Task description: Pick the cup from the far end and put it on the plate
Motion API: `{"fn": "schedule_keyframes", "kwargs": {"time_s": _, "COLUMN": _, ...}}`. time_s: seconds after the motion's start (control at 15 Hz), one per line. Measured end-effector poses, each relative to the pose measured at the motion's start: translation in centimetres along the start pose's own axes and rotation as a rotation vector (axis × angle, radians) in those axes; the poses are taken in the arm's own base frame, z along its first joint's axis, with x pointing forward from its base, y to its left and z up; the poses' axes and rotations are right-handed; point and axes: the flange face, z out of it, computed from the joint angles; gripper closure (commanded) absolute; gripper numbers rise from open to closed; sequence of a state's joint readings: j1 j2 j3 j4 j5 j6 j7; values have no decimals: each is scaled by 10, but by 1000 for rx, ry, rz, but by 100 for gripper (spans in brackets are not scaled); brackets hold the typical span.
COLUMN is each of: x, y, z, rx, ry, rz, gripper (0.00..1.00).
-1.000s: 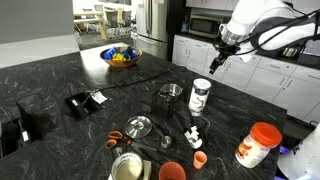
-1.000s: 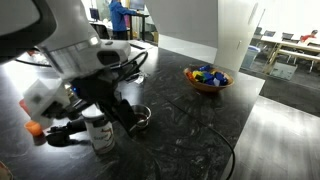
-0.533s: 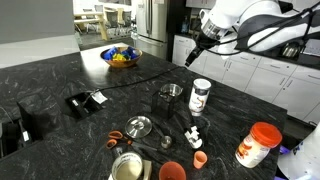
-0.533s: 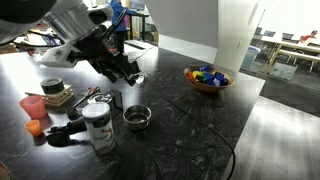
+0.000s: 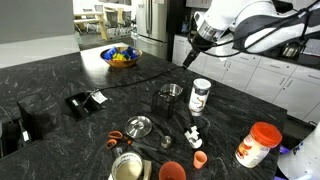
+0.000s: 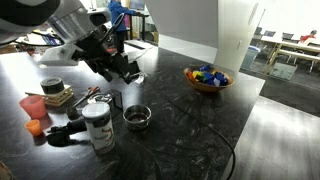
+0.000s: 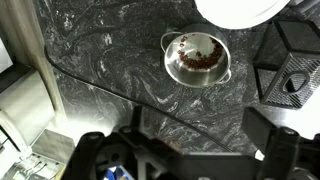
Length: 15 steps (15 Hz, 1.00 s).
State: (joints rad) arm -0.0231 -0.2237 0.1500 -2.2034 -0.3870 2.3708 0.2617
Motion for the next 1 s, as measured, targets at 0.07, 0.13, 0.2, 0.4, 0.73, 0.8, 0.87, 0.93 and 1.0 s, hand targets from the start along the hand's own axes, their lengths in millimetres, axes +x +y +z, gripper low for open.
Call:
{"fn": "schedule_keyframes", "kwargs": {"time_s": 0.07, "x": 0, "y": 0, "z": 0, "rx": 0, "ry": 0, "rz": 0, "gripper": 0}}
{"fn": "schedule_keyframes", "kwargs": {"time_s": 0.13, "x": 0, "y": 0, "z": 0, "rx": 0, "ry": -1, "rz": 0, "gripper": 0}}
{"fn": "schedule_keyframes", "kwargs": {"time_s": 0.2, "x": 0, "y": -1, "z": 0, "rx": 1, "ry": 0, "rz": -1, "gripper": 0}}
{"fn": "schedule_keyframes", "kwargs": {"time_s": 0.4, "x": 2, "y": -22, "z": -8, "rx": 21, "ry": 14, "rz": 19, "gripper": 0}}
{"fn": "schedule_keyframes", "kwargs": {"time_s": 0.73, "x": 2, "y": -121, "z": -27, "rx": 164, "ry": -5, "rz": -2, "gripper": 0}}
{"fn": "schedule_keyframes", "kwargs": {"time_s": 0.8, "x": 2, "y": -140, "z": -30, "rx": 195, "ry": -15, "rz": -12, "gripper": 0}}
{"fn": "schedule_keyframes", "kwargs": {"time_s": 0.87, "x": 2, "y": -158, "z": -32, "rx": 219, "ry": -28, "rz": -19, "gripper": 0}}
{"fn": "schedule_keyframes", "kwargs": {"time_s": 0.93, "x": 3, "y": -173, "z": -31, "rx": 234, "ry": -44, "rz": -21, "gripper": 0}}
{"fn": "schedule_keyframes", "kwargs": {"time_s": 1.0, "x": 3, "y": -185, "z": -28, "rx": 238, "ry": -69, "rz": -21, "gripper": 0}}
